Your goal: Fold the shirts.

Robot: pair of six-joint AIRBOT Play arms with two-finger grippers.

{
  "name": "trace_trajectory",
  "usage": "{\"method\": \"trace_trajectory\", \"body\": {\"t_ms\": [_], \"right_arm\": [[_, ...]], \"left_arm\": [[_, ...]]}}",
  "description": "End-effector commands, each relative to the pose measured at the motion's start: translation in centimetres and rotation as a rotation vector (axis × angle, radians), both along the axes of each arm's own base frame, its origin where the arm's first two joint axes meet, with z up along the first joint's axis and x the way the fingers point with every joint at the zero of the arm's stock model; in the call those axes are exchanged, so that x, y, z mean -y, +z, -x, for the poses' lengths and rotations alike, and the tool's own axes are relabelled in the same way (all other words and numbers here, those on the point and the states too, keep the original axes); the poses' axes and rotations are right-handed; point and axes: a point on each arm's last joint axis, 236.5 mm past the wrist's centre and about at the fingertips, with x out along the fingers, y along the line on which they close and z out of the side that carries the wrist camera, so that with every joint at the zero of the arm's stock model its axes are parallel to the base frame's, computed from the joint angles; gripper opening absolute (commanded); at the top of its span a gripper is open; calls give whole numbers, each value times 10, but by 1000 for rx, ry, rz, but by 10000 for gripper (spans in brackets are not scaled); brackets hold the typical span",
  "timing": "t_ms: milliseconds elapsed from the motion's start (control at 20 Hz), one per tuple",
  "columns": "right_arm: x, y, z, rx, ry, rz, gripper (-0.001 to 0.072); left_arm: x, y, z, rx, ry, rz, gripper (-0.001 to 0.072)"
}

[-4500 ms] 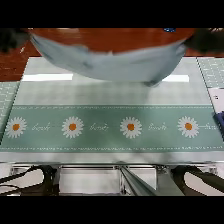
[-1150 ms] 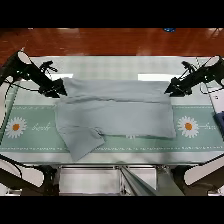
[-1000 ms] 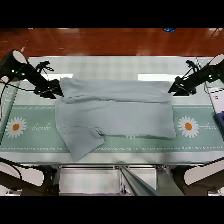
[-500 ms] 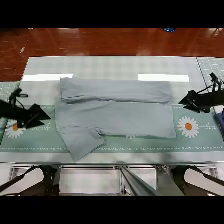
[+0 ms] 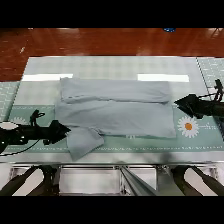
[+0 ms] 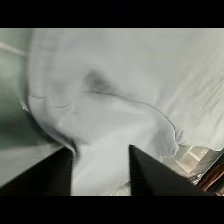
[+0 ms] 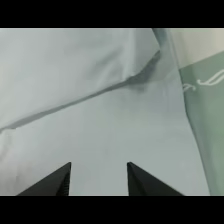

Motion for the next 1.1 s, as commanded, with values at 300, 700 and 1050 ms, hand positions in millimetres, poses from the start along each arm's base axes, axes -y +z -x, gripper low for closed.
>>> {"method": "trace_trajectory", "body": {"t_ms": [300,700,1050], "right_arm": [[24,-66,120,-443,-36,-38,406],[-23,-106,114,-516,53,-113,406],[-36,-78,72,-338,174,-147,20]], "left_arm": [[16,-3,-10,48,-85,-29,21],[16,-1,-10,47,-90,-24,21],[13,28,-40,134,-131,-26,21]]}}
